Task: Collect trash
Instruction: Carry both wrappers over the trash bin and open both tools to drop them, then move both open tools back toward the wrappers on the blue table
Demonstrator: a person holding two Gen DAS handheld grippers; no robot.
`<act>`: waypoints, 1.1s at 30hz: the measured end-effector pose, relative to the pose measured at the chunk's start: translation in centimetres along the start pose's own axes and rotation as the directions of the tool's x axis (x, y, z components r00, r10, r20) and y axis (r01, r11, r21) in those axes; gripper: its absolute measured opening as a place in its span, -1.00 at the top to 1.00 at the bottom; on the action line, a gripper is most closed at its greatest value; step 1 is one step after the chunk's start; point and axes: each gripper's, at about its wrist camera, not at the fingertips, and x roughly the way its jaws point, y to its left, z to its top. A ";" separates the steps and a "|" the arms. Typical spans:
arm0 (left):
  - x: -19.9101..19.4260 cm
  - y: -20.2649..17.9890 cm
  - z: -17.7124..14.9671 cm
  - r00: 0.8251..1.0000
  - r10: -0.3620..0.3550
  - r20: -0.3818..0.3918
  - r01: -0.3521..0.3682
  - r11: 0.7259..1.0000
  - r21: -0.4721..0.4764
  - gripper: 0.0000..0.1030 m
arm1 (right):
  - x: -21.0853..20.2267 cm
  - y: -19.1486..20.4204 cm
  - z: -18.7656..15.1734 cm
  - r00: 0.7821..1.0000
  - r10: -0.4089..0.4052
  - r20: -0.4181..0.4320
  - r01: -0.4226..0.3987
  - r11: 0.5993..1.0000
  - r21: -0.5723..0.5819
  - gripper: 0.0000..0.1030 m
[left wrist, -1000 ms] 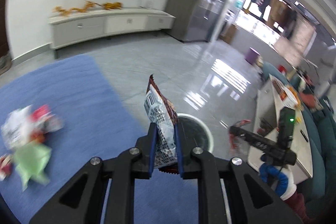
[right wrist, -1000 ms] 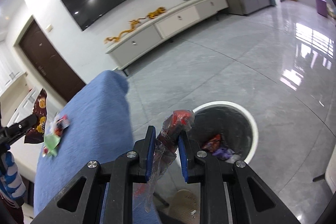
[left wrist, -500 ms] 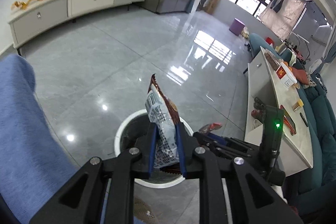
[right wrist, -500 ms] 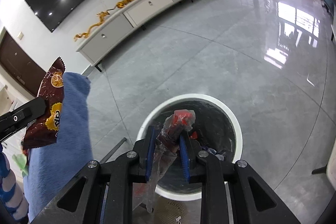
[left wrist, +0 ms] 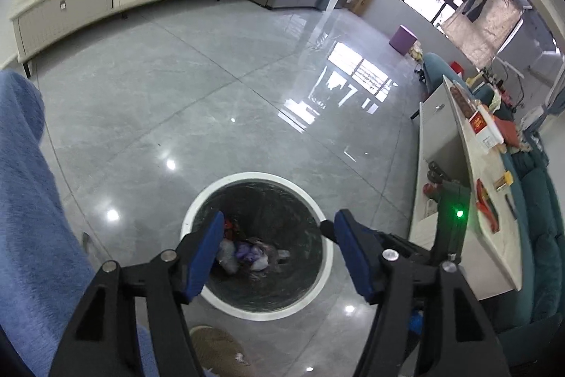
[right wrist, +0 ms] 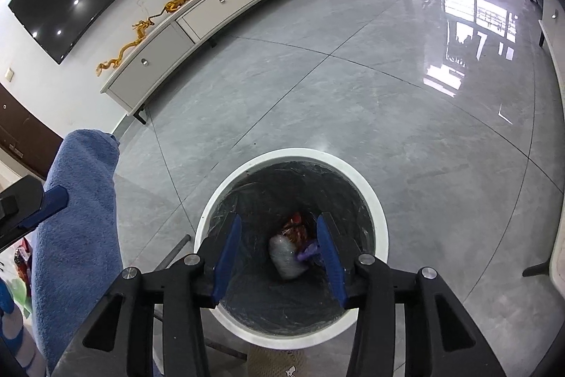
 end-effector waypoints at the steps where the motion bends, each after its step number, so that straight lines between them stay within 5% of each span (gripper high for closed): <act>1: -0.7 -0.1 -0.3 1.000 0.013 0.016 -0.014 1.000 0.014 -0.23 | -0.4 0.1 0.0 1.000 -0.003 0.006 0.003 1.000 0.000 0.18; 11: -9.9 -0.6 -3.7 0.969 0.171 0.180 -0.181 0.983 0.043 -0.23 | -7.0 4.8 -1.5 0.995 -0.006 0.096 0.018 0.993 -0.117 0.11; 22: -22.0 1.5 -9.2 0.861 0.337 0.382 -0.357 0.934 -0.019 -0.23 | -14.0 13.0 -4.5 0.982 0.069 0.178 -0.018 0.961 -0.277 0.07; 33: -29.5 4.9 -14.1 0.795 0.412 0.446 -0.409 0.906 -0.107 -0.23 | -16.8 19.7 -6.9 0.973 0.122 0.196 -0.036 0.919 -0.392 0.05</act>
